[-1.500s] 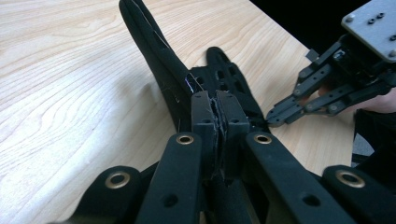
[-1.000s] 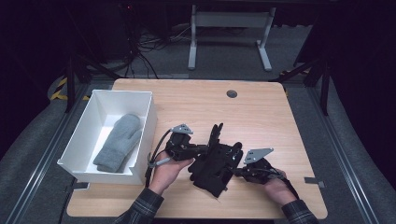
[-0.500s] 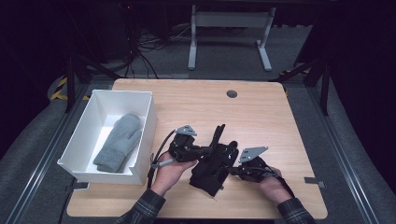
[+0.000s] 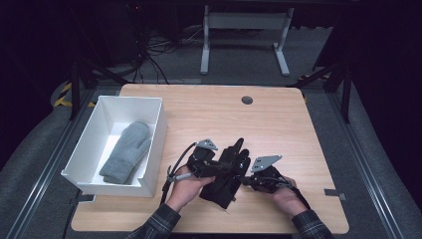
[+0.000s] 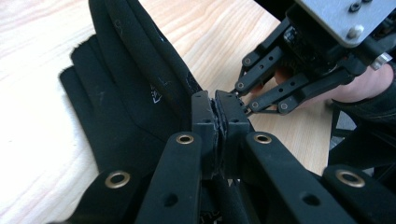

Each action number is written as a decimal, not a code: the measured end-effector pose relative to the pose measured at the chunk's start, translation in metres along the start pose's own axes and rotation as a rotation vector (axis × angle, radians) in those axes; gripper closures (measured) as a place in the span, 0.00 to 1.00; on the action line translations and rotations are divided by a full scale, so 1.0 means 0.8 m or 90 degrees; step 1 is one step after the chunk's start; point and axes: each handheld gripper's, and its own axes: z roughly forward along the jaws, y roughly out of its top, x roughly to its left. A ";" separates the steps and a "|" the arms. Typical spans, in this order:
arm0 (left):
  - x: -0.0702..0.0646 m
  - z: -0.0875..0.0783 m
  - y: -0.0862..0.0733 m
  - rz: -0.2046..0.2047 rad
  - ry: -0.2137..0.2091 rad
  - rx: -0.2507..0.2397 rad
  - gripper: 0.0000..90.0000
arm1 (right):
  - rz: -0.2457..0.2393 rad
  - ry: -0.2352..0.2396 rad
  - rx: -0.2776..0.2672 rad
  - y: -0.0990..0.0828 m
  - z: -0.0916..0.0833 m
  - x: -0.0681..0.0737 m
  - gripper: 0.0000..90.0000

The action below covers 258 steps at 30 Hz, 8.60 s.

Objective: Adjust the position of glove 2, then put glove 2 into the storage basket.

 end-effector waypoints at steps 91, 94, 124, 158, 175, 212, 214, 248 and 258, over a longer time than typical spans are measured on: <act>0.002 -0.015 -0.010 0.112 0.114 0.129 0.32 | 0.144 -0.206 -0.055 -0.070 -0.045 -0.093 0.12; 0.003 -0.011 -0.003 0.129 0.122 0.131 0.25 | 0.144 -0.206 -0.055 -0.070 -0.045 -0.093 0.12; 0.033 0.050 -0.007 0.146 0.174 0.196 0.08 | 0.146 -0.207 -0.056 -0.070 -0.045 -0.093 0.11; 0.036 0.032 -0.002 0.103 0.109 0.180 0.79 | 0.149 -0.209 -0.055 -0.070 -0.045 -0.092 0.11; 0.008 -0.025 0.031 0.073 0.093 0.120 0.79 | 0.149 -0.210 -0.055 -0.070 -0.045 -0.092 0.11; -0.002 -0.182 0.093 0.040 0.187 0.063 0.79 | 0.151 -0.210 -0.054 -0.070 -0.046 -0.091 0.11; 0.002 -0.192 0.092 0.033 0.197 0.059 0.79 | 0.151 -0.210 -0.054 -0.070 -0.046 -0.091 0.11; 0.087 -0.332 0.004 -0.141 0.350 -0.007 0.79 | 0.153 -0.215 -0.054 -0.070 -0.046 -0.091 0.11; 0.122 -0.310 -0.027 -0.192 0.351 0.021 0.79 | 0.153 -0.215 -0.054 -0.070 -0.046 -0.091 0.11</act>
